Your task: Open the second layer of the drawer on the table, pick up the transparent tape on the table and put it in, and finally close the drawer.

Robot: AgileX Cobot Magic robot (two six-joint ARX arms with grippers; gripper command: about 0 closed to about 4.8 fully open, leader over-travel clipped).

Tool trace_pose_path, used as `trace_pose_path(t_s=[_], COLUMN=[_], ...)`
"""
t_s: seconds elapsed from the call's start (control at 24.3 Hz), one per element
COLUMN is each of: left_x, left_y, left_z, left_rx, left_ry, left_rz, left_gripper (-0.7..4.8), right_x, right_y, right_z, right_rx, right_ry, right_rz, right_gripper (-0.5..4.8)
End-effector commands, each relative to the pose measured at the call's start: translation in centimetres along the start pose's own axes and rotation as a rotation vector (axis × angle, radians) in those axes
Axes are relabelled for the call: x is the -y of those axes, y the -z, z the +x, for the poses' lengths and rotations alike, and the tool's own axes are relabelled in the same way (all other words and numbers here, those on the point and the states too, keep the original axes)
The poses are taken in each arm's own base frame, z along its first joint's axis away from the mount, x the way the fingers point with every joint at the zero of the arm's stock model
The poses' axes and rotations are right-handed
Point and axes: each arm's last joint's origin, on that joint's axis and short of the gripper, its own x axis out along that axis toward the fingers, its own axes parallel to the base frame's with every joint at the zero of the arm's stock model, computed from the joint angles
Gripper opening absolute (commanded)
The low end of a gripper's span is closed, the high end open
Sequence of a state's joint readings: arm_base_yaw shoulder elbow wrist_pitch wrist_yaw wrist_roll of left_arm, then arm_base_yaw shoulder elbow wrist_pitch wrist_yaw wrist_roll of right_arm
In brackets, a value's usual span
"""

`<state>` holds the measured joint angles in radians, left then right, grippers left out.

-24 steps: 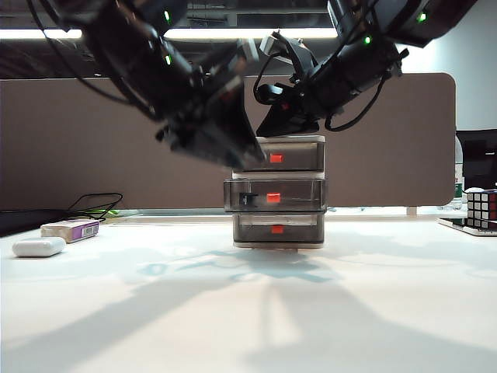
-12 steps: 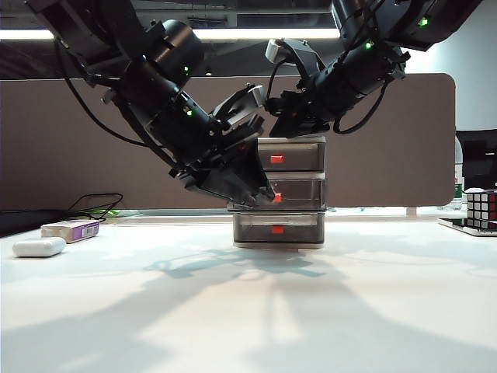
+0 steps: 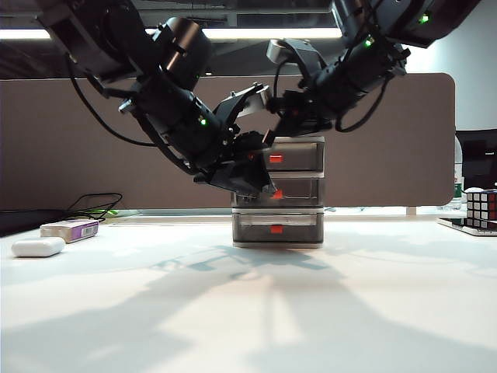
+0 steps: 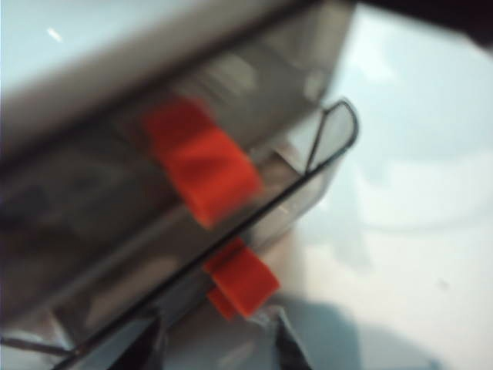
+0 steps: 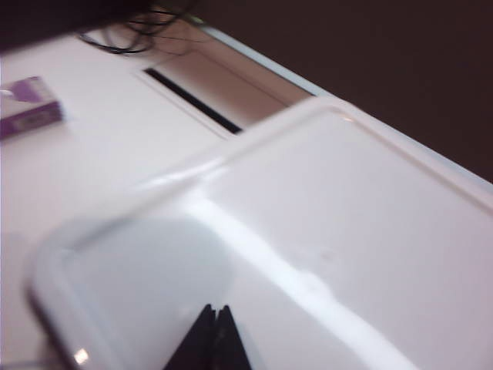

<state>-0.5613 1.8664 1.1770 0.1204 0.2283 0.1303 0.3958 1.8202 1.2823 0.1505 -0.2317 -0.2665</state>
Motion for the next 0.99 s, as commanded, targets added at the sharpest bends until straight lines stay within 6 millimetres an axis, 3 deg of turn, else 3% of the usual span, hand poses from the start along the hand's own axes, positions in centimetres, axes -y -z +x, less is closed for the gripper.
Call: trace_pose_path(t_s=[0.04, 0.33, 0.53, 0.66, 0.74, 0.86, 0.99], left_x=[-0.4, -0.5, -0.1, -0.5, -0.2, 1.1, 2.3], left_y=[-0.2, 0.3, -0.8, -1.9, -2.2, -1.0, 1.0], left_z=[0.4, 0.8, -2.0, -5.3, -8.8, -13.9, -17.1], left_rx=[0.042, 0.018, -0.042, -0.004, 0.041, 0.124, 0.164], left_ry=[-0.066, -0.076, -0.061, -0.102, -0.174, -0.275, -0.288], left_rz=[0.024, 0.054, 0.122, 0.105, 0.113, 0.118, 0.090], left_gripper=[1.68, 1.68, 1.68, 1.68, 1.44, 1.28, 0.51], right_x=[-0.5, -0.3, 1.1, 2.1, 2.8, 2.5, 1.3], right_y=[0.6, 0.7, -0.4, -1.8, -2.9, -4.2, -4.0], right_z=[0.1, 0.1, -1.5, -3.9, -6.6, -10.9, -13.9], right_rx=[-0.048, -0.049, -0.012, 0.007, 0.004, 0.040, 0.077], right_ry=[-0.036, -0.030, 0.006, 0.044, 0.072, 0.098, 0.108], right_rz=[0.014, 0.012, 0.015, 0.019, 0.030, 0.025, 0.026], right_gripper=[-0.04, -0.03, -0.03, -0.03, -0.03, -0.04, -0.04])
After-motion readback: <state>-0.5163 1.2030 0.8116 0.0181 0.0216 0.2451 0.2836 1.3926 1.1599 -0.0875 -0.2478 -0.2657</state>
